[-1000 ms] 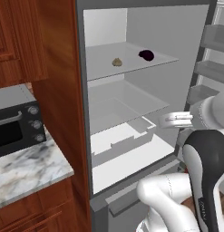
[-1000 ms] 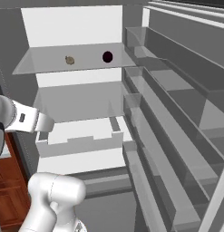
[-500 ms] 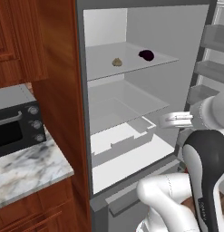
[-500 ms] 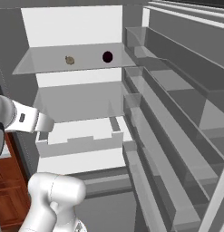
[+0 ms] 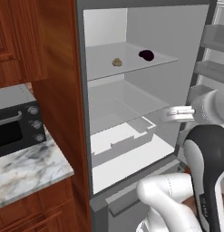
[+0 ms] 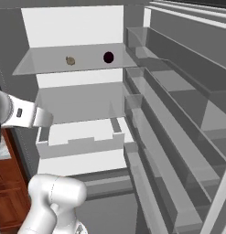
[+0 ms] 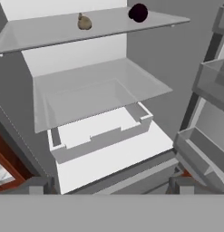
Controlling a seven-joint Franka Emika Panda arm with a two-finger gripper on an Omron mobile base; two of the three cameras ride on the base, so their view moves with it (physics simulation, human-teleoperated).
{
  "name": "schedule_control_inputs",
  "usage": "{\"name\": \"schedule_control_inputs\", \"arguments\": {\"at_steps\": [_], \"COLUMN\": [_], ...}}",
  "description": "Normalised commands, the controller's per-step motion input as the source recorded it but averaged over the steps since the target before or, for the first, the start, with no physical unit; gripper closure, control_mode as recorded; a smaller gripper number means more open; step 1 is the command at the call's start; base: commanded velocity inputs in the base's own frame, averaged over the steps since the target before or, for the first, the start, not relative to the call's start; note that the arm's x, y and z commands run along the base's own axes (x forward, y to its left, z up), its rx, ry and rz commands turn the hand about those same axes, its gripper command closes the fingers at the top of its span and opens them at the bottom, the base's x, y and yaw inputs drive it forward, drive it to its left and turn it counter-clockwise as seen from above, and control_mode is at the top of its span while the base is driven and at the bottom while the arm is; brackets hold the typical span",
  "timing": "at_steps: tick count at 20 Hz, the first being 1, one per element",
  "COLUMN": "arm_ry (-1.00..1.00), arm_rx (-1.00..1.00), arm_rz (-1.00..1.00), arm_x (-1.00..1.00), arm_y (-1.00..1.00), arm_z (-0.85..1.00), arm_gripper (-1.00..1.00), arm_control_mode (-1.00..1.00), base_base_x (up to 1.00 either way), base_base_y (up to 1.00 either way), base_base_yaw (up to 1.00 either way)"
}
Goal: Retrieve the bottle and the shaker from the cabinet and place them next to the mixing bowl on the counter. Then add garlic from the fridge to the mixing bowl.
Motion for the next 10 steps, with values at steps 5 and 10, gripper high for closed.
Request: {"name": "schedule_control_inputs", "arguments": {"at_steps": [5,10], "arm_ry": [0.00,0.03], "arm_rx": [-0.10,-0.08], "arm_rz": [0.02,0.13], "arm_x": [0.00,0.06], "arm_y": [-0.01,-0.01], "arm_z": [0.59,0.61], "arm_gripper": [-1.00,-1.00], "arm_control_mode": [-1.00,-1.00], "base_base_x": [0.00,0.00], "base_base_y": [0.00,0.00], "base_base_yaw": [0.00,0.00]}}
